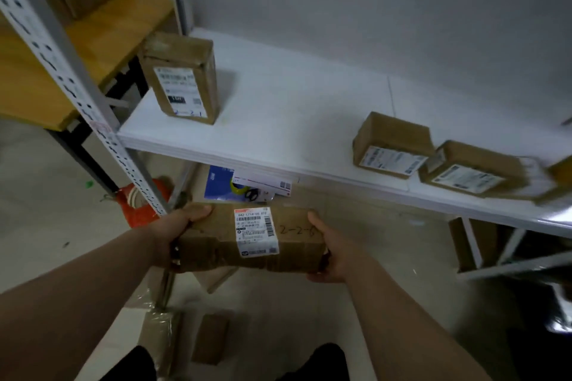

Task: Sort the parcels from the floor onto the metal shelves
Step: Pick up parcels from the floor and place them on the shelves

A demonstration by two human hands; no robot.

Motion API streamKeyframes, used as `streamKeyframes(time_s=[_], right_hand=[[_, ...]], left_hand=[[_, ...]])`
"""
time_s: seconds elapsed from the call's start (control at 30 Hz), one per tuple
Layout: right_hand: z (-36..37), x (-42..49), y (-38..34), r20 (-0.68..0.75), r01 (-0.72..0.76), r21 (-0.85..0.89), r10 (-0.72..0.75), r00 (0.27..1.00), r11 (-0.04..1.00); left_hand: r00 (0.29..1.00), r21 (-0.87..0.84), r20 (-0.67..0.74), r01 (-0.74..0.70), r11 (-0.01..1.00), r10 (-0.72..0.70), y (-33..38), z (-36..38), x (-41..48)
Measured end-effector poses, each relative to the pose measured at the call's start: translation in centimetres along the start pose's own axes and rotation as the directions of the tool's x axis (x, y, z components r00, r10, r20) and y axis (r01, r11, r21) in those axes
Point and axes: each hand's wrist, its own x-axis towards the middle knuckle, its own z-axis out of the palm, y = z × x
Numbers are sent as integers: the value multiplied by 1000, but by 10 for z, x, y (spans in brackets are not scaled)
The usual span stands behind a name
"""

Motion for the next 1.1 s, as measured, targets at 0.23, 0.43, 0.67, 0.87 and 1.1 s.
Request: streamKeyframes(time_s=[0.23, 0.43, 0.67, 0.87, 1.1], right_hand=[[-36, -179, -74, -117, 134, 76, -125, 985, 988], [-77, -313, -116, -125, 415, 159, -399, 908, 896], [-131, -413, -131, -336, 782, 382, -714, 614, 493], [-175, -478, -143, -579, 913, 363, -723, 376, 184], [-217, -508, -179, -661, 939, 343, -711, 239, -3]], left_hand=[[991, 175, 55, -126, 976, 118, 90, 49, -168], [922, 332, 291, -348, 877, 256, 167, 81, -287], [649, 361, 672, -707, 608, 356, 205, 148, -398], [392, 261, 730, -917, 301, 560, 212, 225, -479], [108, 42, 689, -993, 110, 716, 210, 286, -519]])
